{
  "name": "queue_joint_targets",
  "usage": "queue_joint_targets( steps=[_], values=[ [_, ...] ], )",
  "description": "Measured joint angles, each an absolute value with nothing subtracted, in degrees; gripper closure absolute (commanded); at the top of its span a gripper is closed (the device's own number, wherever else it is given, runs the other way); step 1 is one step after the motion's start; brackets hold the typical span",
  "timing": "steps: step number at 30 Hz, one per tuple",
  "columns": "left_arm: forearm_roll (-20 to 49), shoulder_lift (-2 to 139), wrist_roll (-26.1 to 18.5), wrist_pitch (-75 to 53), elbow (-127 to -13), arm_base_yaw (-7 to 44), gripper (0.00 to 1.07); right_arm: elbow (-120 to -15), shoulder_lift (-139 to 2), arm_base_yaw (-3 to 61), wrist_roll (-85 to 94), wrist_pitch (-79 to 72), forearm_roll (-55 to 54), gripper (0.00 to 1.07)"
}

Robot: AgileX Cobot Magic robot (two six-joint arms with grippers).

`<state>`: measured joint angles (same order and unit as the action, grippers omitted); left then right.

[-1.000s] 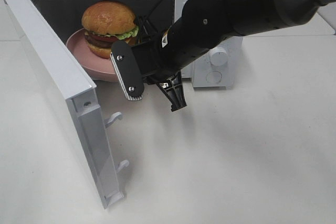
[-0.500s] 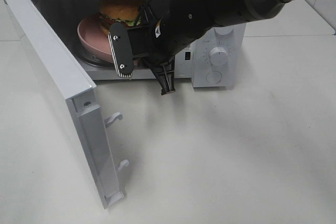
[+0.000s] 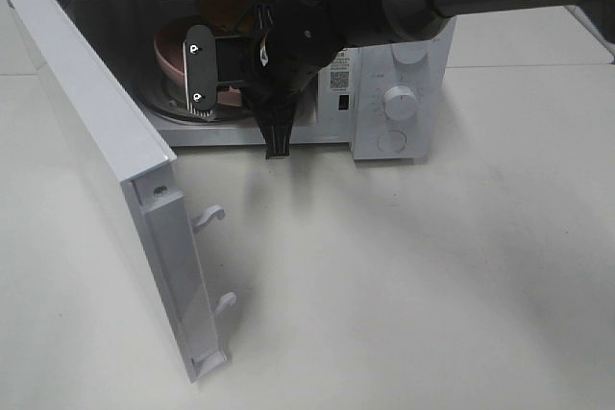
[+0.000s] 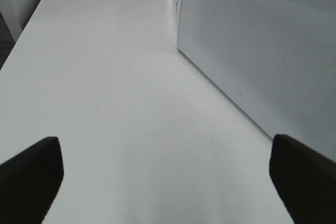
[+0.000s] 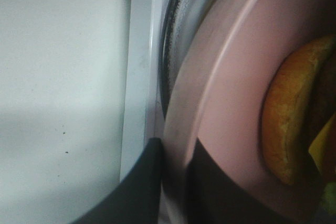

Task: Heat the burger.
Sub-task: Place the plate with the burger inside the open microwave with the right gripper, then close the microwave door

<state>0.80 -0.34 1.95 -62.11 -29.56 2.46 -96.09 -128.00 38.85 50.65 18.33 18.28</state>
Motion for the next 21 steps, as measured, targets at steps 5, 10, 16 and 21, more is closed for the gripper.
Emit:
queue_joint_targets(
  steps=[5, 10, 16, 21],
  values=[
    [0.8, -0.3, 1.9, -62.1, -29.6, 2.5, 0.06, -96.7, -129.4, 38.8, 50.5, 19.1, 19.0, 1.07],
    [0.8, -0.3, 1.9, -62.1, -29.6, 2.5, 0.06, -97.4, -129.9, 38.8, 50.4, 19.0, 19.4, 1.02],
    [0.8, -0.3, 1.9, -62.1, -29.6, 2.5, 0.06, -97.6, -129.9, 38.8, 49.4, 18.6, 19.8, 0.83],
    [0.8, -0.3, 1.9, -62.1, -29.6, 2.5, 0.06, -97.9, -129.9, 38.8, 47.6, 18.3, 20.2, 0.65]
  ],
)
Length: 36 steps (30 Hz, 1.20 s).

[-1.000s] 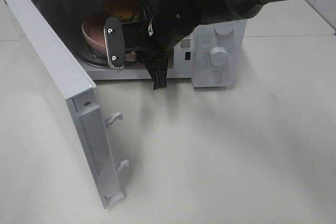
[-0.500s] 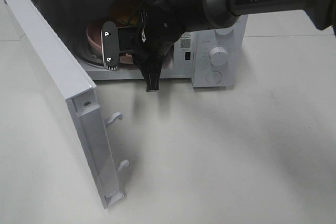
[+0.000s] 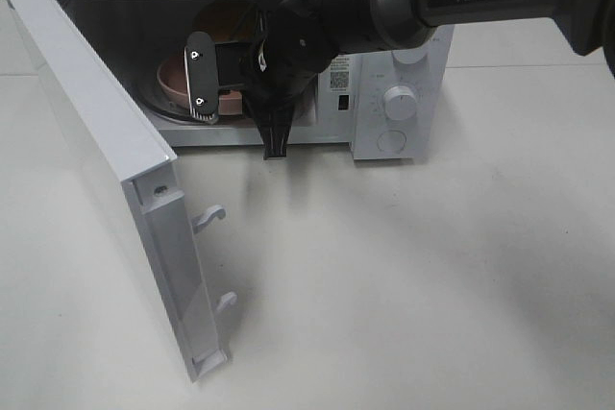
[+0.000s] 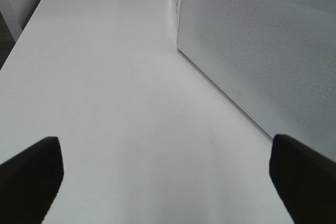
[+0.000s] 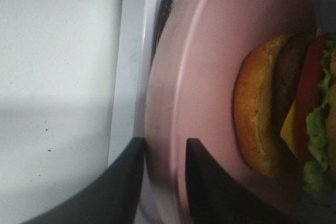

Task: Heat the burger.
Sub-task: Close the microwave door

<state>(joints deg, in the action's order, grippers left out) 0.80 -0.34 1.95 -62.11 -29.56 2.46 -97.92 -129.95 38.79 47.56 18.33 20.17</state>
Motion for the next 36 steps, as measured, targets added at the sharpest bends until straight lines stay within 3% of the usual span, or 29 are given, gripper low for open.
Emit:
queue_joint_targets(
  steps=[3, 16, 22, 36],
  values=[
    [0.8, -0.3, 1.9, -62.1, -29.6, 2.5, 0.06, -97.9, -129.9, 38.7, 47.4, 18.5, 20.2, 0.58],
    [0.8, -0.3, 1.9, -62.1, -29.6, 2.5, 0.06, -95.1, -126.5, 38.6, 46.6, 21.4, 19.4, 0.46],
    [0.8, -0.3, 1.9, -62.1, -29.6, 2.5, 0.06, -90.0, -123.2, 38.6, 46.6, 21.0, 19.2, 0.28],
    [0.8, -0.3, 1.9, -62.1, -29.6, 2.5, 0.06, -77.1, -112.6, 38.6, 42.6, 20.6, 17.9, 0.29]
  ],
)
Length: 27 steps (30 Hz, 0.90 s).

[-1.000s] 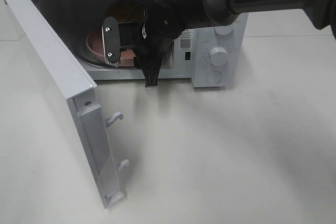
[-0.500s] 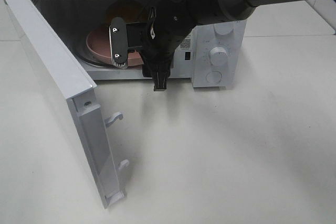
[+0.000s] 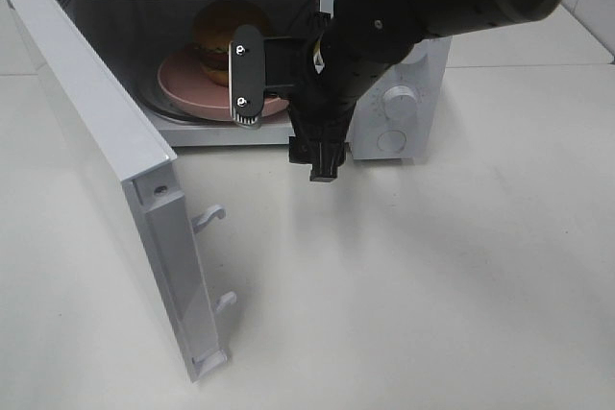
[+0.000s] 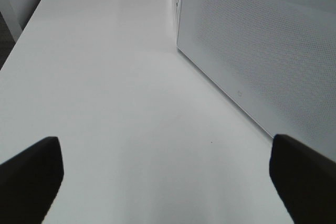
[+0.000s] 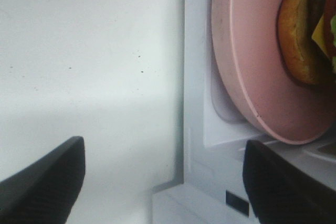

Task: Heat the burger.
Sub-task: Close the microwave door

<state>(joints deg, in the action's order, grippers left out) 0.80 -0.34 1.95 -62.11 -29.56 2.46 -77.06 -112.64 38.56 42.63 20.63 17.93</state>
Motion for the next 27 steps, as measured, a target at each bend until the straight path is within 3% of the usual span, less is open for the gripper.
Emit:
queue_joint_targets(
  steps=[12, 17, 27],
  values=[
    [0.8, -0.3, 1.9, -62.1, -29.6, 2.5, 0.06, -64.5, -101.1, 38.6, 26.8, 21.1, 17.9, 0.31],
    [0.8, -0.3, 1.9, -62.1, -29.6, 2.5, 0.06, -59.1, -92.8, 38.6, 6.2, 27.7, 17.8, 0.31],
    [0.8, -0.3, 1.9, -62.1, -29.6, 2.5, 0.06, -56.3, -80.0, 38.6, -8.0, 41.7, 17.6, 0.31]
  ],
)
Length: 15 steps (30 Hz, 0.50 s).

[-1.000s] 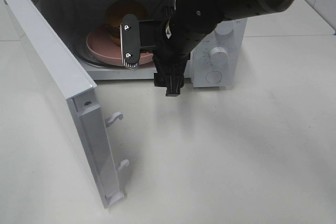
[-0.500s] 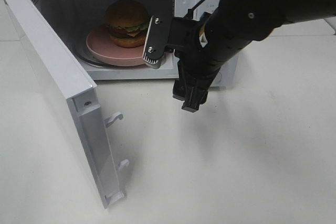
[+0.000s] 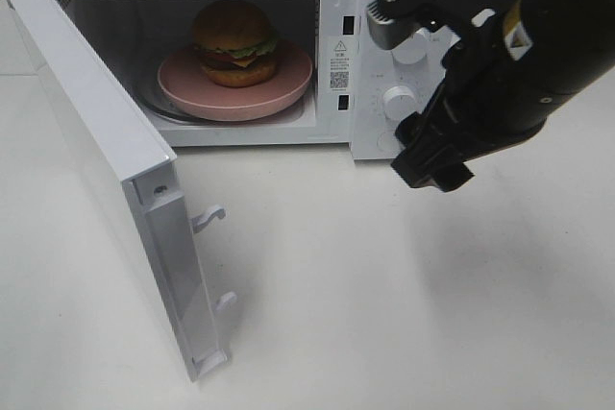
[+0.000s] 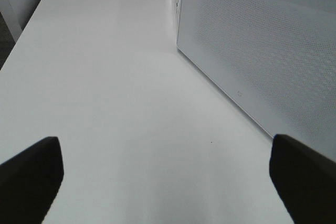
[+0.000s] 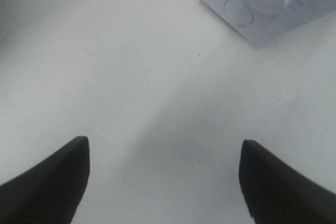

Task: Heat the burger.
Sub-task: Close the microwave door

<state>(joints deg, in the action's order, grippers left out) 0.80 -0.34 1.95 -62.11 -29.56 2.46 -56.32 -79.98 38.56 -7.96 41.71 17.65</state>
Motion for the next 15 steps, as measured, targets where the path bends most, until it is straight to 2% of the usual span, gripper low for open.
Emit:
queue_joint_targets(
  steps=[15],
  values=[
    [0.8, -0.3, 1.9, -62.1, -29.6, 2.5, 0.06, -46.8, -64.5, 38.6, -8.1, 53.3, 16.9, 0.31]
  ],
)
